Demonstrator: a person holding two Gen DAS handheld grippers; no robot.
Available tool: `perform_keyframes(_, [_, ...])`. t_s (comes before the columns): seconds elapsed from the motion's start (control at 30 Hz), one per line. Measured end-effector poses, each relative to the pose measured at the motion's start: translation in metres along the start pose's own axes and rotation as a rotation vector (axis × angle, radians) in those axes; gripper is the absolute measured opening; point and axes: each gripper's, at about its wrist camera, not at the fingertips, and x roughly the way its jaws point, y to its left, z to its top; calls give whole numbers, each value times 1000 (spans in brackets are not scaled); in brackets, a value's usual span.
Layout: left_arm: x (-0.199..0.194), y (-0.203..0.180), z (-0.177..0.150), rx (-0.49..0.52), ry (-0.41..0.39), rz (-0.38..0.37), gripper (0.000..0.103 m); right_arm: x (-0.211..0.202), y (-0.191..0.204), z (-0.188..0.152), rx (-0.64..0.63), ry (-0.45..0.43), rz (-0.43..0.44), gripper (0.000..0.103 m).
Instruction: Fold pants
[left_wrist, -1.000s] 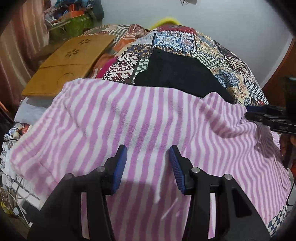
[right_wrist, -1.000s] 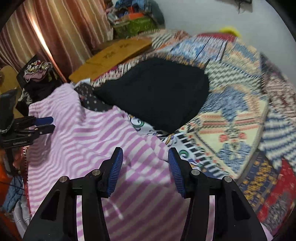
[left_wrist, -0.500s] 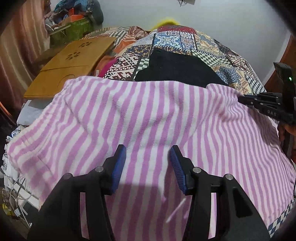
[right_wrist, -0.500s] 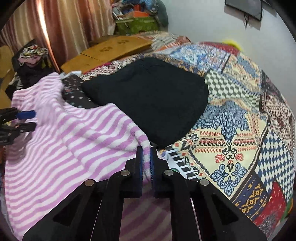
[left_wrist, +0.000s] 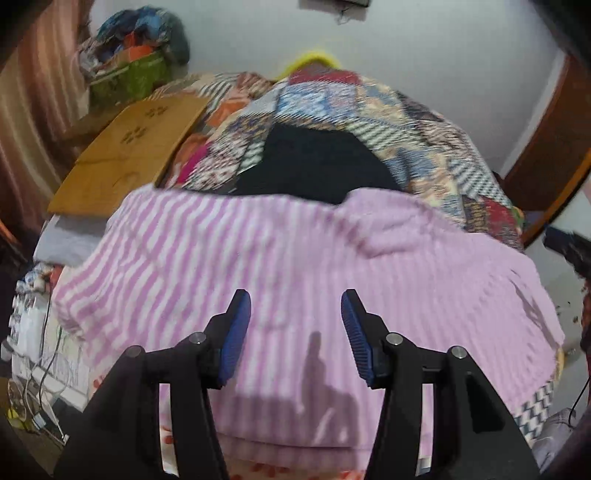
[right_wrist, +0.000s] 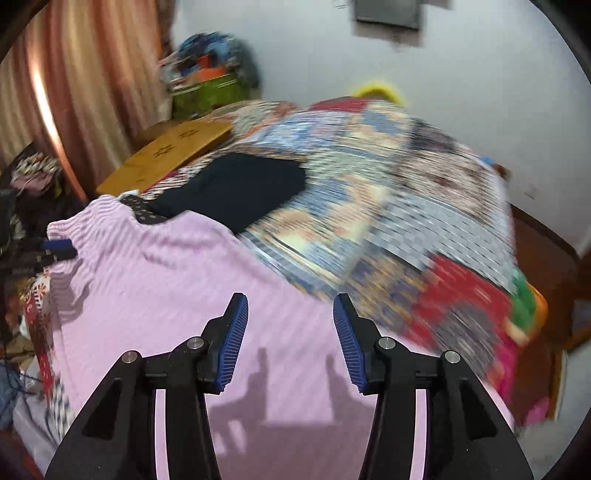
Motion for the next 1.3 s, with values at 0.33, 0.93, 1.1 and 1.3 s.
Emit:
perform_keyframes(0.33, [-1,-149,20,220,-6,-149,58,-138,-91,-141,355,-84,-260,55])
perform_keyframes(0.93, [68,-364,-47,494,237,-355,60,-120,-136,-260,824,-4,-128,59])
perform_keyframes(1.1, [73,-366,-53,495,249,-338,60,-102,-140,-257,845,-14,-81,65])
perform_keyframes(1.3, [76,-368,-56,506,243,-327,62,-90,-153,-262,904,-43,-56,71])
